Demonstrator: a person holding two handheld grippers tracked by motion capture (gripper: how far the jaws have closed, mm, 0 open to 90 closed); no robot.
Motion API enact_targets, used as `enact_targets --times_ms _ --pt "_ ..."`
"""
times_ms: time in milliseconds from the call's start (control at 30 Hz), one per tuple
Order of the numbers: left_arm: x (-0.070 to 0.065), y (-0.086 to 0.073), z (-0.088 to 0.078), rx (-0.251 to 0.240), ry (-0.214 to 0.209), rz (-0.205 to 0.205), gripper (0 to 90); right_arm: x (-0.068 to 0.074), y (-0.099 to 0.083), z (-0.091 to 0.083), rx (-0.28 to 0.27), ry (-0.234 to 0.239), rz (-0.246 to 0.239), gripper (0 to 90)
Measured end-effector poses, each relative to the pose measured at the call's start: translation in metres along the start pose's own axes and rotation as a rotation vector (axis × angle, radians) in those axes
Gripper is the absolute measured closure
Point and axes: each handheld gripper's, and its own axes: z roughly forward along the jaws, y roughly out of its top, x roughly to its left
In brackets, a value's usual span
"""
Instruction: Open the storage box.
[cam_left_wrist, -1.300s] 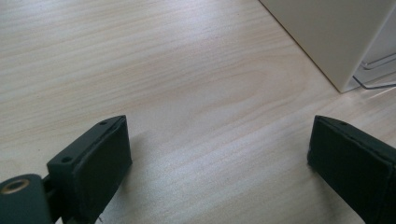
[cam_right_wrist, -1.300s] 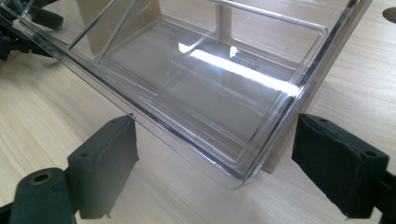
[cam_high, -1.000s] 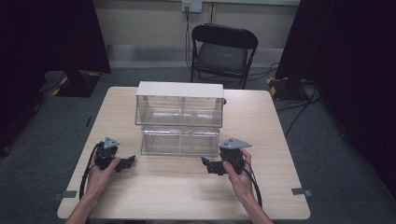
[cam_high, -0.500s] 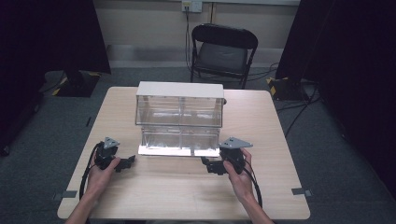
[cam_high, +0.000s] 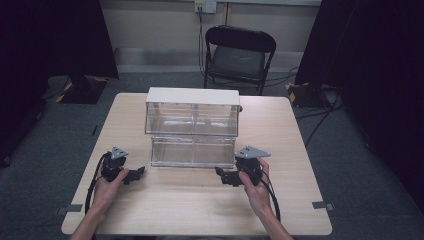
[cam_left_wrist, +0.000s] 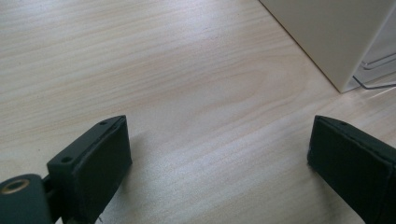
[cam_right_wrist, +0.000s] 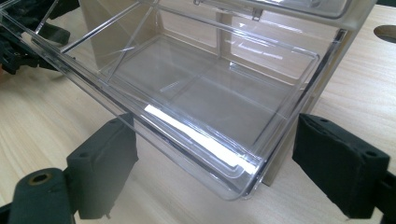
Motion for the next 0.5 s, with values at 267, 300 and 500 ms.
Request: enact_targets --times_ms 267,300,500 --pt "0.0 0.0 0.0 0.0 0.0 0.0 5.6 -0.0007 0.0007 -0.001 -0.015 0.011 0.002 13.4" --pt "0.0 0.0 0.0 0.0 0.0 0.0 5.6 -0.0007 0.0008 -0.001 -0.015 0.01 0.002 13.4" --pt "0.0 0.0 0.0 0.0 0.0 0.0 5.6 -0.0006 0.0018 -0.0009 -0.017 0.002 -0.001 13.4"
